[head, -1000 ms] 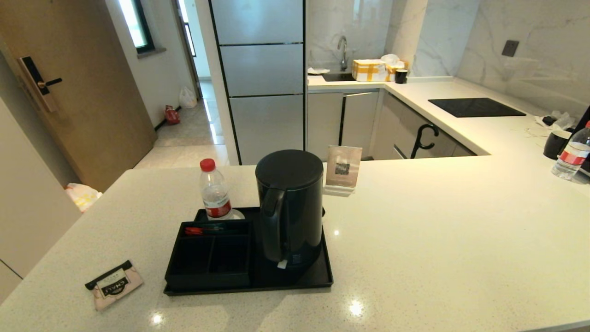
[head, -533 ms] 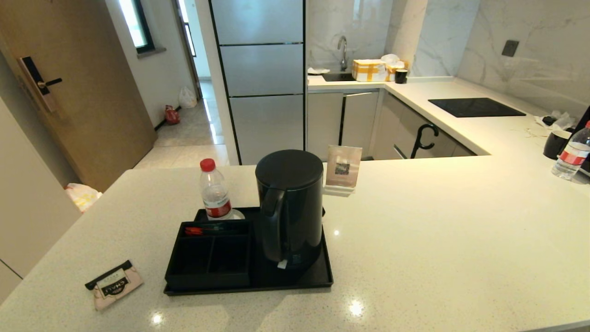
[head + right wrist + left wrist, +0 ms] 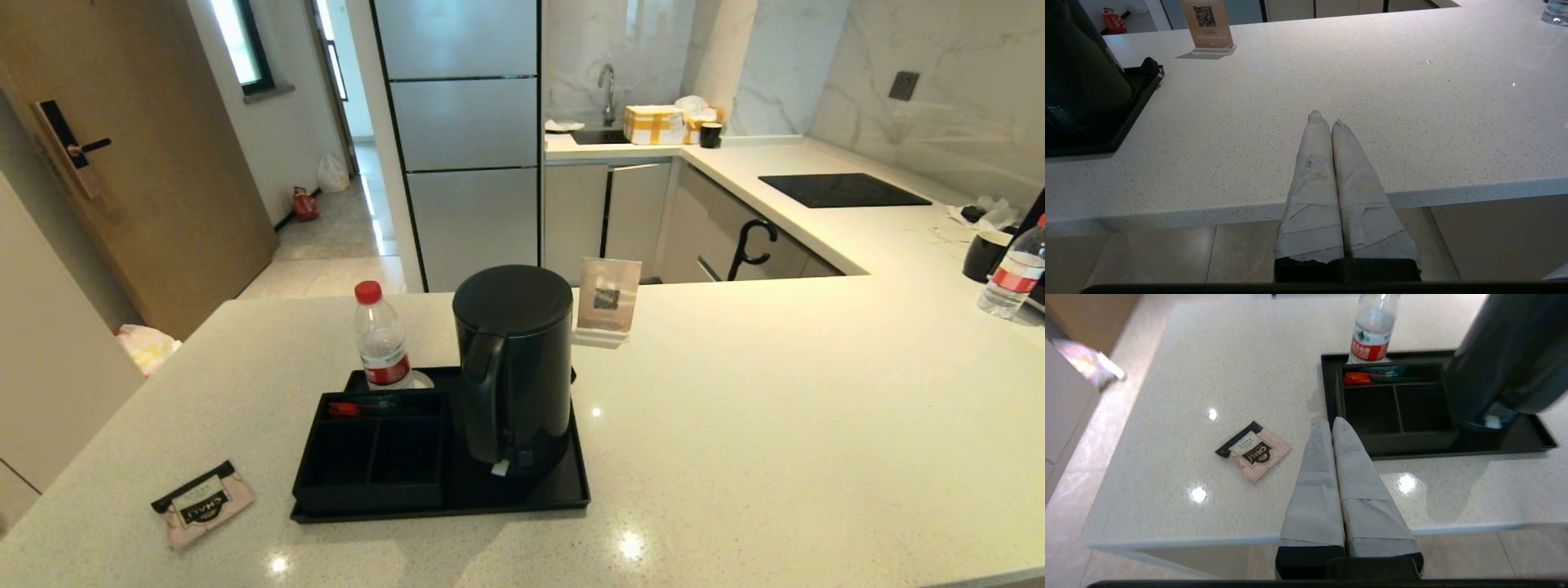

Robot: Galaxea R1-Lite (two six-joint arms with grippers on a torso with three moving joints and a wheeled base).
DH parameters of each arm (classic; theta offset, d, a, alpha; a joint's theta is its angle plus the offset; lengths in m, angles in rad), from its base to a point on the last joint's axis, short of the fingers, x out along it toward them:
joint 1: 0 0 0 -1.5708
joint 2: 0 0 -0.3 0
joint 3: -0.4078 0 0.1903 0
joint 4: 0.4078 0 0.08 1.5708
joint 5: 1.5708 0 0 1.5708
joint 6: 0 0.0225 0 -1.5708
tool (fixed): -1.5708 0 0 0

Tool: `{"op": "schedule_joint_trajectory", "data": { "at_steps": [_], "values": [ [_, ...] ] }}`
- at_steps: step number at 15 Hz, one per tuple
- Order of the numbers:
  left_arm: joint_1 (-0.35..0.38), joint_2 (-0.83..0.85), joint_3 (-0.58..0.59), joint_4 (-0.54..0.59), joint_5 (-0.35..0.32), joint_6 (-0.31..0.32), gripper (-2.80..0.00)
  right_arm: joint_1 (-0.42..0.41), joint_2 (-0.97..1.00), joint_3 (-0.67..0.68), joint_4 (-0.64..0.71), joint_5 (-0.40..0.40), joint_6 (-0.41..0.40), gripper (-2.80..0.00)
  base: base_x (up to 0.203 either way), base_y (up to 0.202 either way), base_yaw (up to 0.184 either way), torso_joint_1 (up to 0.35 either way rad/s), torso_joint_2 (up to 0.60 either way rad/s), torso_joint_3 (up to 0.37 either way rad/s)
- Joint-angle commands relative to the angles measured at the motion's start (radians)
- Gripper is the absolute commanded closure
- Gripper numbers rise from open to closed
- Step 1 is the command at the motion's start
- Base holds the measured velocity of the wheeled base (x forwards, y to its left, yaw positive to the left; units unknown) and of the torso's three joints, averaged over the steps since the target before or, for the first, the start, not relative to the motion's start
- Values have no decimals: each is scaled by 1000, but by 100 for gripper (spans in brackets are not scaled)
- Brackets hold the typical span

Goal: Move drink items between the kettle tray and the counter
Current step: Return the tea bag to its original position

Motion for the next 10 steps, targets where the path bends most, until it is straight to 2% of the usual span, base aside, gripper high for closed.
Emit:
{"op": "schedule_joint_trajectory", "data": {
  "at_steps": [1,5,10],
  "values": [
    [-1,318,-25,-92,-2,13,0,0,2,0,0,0,0,0,0,0,0,0,0,0],
    [-11,662,-6,-375,-47,11,0,0,2,0,0,0,0,0,0,0,0,0,0,0],
    [-84,1019,-7,-783,-102,-32,0,0,2,0,1,0,0,0,0,0,0,0,0,0]
  ]
}}
